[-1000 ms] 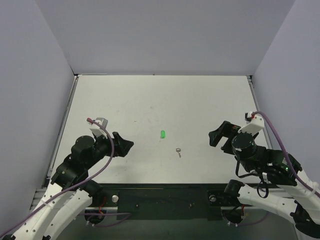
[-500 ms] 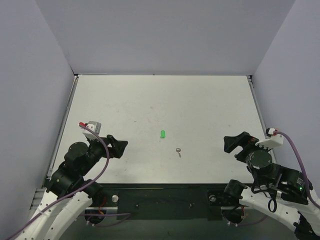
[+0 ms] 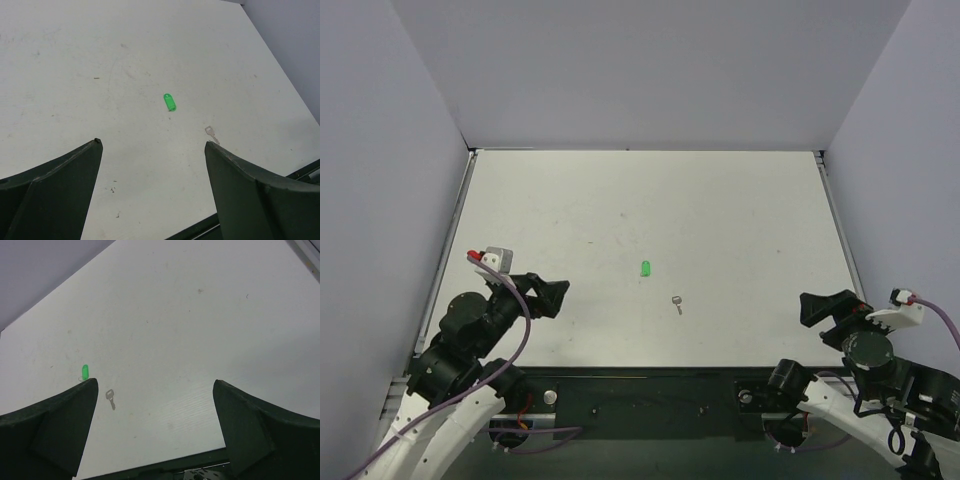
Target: Remove the keys from the keyring
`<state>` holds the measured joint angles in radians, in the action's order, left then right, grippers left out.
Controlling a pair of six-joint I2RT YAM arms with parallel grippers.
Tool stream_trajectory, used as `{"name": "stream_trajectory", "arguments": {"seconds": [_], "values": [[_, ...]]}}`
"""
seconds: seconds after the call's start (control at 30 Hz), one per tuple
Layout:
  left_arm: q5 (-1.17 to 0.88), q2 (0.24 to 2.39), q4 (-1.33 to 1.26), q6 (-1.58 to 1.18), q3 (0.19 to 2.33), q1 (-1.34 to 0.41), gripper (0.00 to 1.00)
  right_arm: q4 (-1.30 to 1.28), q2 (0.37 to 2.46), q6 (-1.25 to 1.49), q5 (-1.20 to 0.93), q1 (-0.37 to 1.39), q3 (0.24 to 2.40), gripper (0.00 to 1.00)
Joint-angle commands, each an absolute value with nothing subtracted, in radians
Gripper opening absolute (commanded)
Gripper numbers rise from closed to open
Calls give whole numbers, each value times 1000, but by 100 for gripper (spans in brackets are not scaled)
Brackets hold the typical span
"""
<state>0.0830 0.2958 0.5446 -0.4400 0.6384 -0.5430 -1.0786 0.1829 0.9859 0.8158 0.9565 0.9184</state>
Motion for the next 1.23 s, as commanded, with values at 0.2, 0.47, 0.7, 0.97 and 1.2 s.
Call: {"name": "stream_trajectory", "arguments": {"seconds": [0.2, 0.47, 0.7, 0.97, 1.2], "values": [[140, 245, 538, -425, 655, -541, 94, -1158, 80, 1054, 908, 962, 888, 93], [132, 244, 545, -428, 657, -541, 94, -1180, 97, 1065, 902, 960, 899, 93], [129, 242, 551, -430, 658, -541, 94, -1189, 90, 1088, 917, 962, 896, 93], [127, 245, 558, -431, 663, -541, 94, -1193, 74, 1092, 945, 962, 896, 93], [126, 245, 558, -433, 663, -541, 94, -1180, 68, 1072, 927, 962, 908, 94]]}}
